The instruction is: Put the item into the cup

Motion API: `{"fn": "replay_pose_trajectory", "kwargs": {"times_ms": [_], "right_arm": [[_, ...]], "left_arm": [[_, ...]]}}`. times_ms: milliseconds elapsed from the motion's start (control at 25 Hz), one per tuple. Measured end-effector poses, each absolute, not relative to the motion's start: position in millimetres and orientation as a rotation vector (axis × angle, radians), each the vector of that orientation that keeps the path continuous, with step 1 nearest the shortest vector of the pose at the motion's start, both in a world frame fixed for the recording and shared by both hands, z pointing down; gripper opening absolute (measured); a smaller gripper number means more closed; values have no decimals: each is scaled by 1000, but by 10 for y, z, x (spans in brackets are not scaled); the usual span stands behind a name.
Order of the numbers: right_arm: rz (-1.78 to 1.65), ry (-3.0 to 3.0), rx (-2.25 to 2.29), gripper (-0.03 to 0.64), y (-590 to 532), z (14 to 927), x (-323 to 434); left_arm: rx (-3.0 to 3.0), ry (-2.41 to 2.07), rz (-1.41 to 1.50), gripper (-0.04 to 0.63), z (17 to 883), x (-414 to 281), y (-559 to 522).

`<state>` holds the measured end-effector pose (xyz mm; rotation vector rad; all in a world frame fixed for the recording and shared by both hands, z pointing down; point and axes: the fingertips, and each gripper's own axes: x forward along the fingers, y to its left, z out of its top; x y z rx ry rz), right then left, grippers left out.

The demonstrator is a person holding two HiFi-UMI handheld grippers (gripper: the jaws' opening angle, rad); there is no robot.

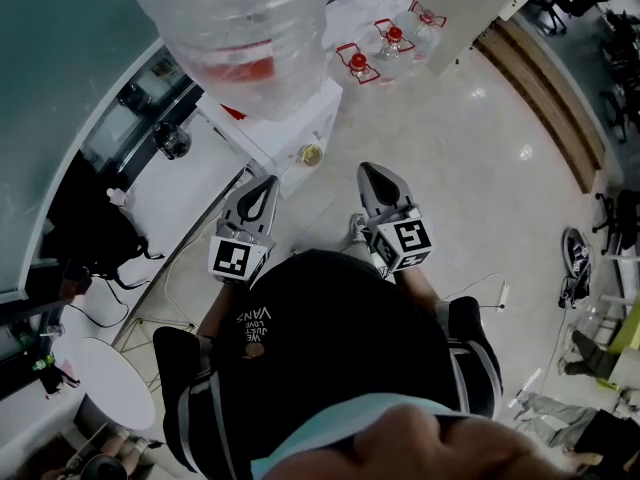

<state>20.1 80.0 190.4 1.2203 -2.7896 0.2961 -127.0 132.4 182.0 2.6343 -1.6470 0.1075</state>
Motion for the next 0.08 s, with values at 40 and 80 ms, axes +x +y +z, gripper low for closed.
{"fn": "replay_pose_trajectory", "kwargs": {"times_ms": [40, 80], "right_arm": [[297, -2791, 1219, 43, 808, 1908, 203], [298, -2792, 1219, 43, 815, 1911, 204]], "left_arm": [[2636, -1646, 108, 20, 1820, -1262, 1327], [2639, -1645, 107, 20, 1820, -1254, 1331]]}}
